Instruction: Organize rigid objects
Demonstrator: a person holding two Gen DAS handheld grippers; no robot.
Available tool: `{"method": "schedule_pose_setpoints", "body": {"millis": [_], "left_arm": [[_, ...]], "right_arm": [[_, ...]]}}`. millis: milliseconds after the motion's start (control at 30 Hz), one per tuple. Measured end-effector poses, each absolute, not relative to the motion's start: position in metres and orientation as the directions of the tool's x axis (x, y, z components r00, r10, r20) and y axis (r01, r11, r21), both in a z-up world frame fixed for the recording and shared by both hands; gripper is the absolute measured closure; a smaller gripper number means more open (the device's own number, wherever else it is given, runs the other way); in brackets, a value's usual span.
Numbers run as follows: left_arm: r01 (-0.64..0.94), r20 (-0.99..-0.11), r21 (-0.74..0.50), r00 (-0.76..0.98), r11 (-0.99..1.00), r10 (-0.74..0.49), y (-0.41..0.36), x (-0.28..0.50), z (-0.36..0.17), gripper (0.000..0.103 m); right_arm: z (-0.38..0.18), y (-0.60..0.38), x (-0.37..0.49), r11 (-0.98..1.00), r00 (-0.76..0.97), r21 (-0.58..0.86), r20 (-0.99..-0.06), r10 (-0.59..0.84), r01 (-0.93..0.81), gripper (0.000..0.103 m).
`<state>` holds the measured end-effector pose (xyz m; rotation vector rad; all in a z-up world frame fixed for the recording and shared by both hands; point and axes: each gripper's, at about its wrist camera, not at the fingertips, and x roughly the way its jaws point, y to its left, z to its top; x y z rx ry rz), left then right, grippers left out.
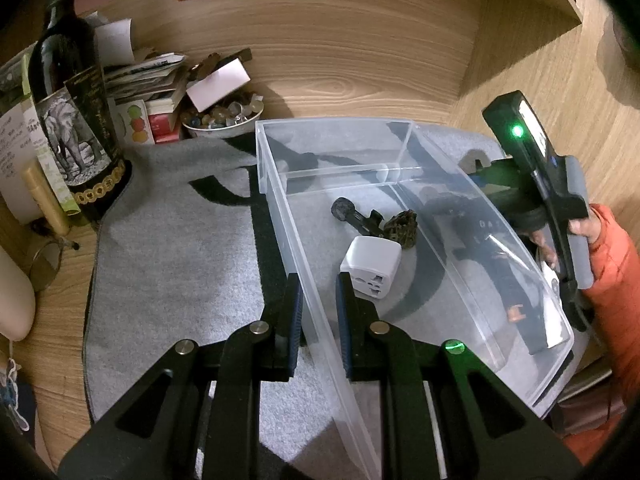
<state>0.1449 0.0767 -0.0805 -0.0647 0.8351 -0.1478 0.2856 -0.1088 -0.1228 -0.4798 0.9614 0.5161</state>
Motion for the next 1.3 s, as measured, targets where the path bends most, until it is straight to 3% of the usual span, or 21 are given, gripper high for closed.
{"method": "schedule_pose_setpoints", "body": {"millis": [67,167,200,433,867,1300], "left_arm": [[0.103,-0.734,-0.119,0.660,0.988,-0.157,0.077,0.146,-0.081,0.087],[0.104,-0.734,-0.120,0.660,0.987,-0.159,0.078,0.146,-0.081,0.087],[0.104,-0.734,-0.120,0.660,0.987,-0.159,0.078,0.146,-0.081,0.087],[0.105,-0.735,-0.120,0.659,0.987,-0.160,0.078,0.147,-0.081,0.087],[0.111,-0.736,-0.112,0.658,0.988,-0.157,0.077,0.147,-0.082,0.087],[0.112,-0.737,-0.110,0.658,0.988,-0.157,0.078,0.147,-0.081,0.087]], "right_arm": [[-0.121,-0.112,0.296,0.797,0.449,-0.111,-0.868,0.213,-0.593,0.060],[-0.123,-0.114,0.307,0.815,0.426,-0.057,-0.872,0.240,-0.577,0.079],[-0.122,-0.113,0.308,0.817,0.430,-0.060,-0.871,0.238,-0.574,0.081],[-0.118,-0.115,0.298,0.836,0.487,-0.105,-0.848,0.207,-0.538,0.082],[-0.063,-0.143,0.271,0.897,0.615,-0.044,-0.743,0.264,-0.439,0.083],[0.007,-0.132,0.231,0.863,0.699,-0.028,-0.601,0.388,-0.504,0.082]]}}
